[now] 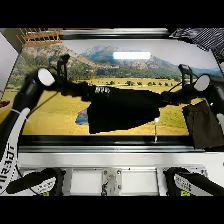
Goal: Fold the clothes and pants, and hang the long-sleeved shirts on hangers.
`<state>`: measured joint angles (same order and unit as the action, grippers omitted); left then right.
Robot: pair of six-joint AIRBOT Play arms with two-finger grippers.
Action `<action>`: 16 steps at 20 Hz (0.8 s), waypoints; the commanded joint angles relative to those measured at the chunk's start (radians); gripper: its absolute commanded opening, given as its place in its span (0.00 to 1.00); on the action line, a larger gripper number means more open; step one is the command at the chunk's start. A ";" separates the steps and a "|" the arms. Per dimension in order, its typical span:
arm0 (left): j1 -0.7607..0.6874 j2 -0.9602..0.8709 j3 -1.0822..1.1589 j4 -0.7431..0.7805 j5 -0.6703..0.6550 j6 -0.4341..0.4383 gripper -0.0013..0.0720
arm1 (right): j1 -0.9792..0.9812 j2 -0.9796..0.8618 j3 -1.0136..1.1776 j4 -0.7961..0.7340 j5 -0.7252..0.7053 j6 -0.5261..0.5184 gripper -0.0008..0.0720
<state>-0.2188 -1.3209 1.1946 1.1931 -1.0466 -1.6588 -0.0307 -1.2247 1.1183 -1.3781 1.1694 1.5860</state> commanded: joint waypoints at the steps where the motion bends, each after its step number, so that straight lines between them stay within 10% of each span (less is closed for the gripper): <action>1: -0.065 0.066 -0.301 -0.016 0.105 -0.014 0.04 | 0.006 0.011 -0.188 -0.006 -0.161 -0.020 0.06; 8: -0.147 0.063 -0.563 -0.019 0.318 -0.089 0.04 | 0.036 -0.055 -0.344 0.018 -0.317 -0.020 0.06; 15: -0.136 0.068 -0.550 -0.017 0.254 -0.102 0.04 | 0.036 -0.063 -0.331 0.069 -0.324 -0.020 0.08; 16: -0.129 0.084 -0.524 -0.015 0.229 -0.081 0.29 | 0.035 -0.047 -0.320 0.082 -0.312 -0.035 0.13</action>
<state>-0.3576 -1.2533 0.6403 1.1751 -0.7696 -1.7538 0.0044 -1.2881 0.7853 -1.3380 0.8558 1.5658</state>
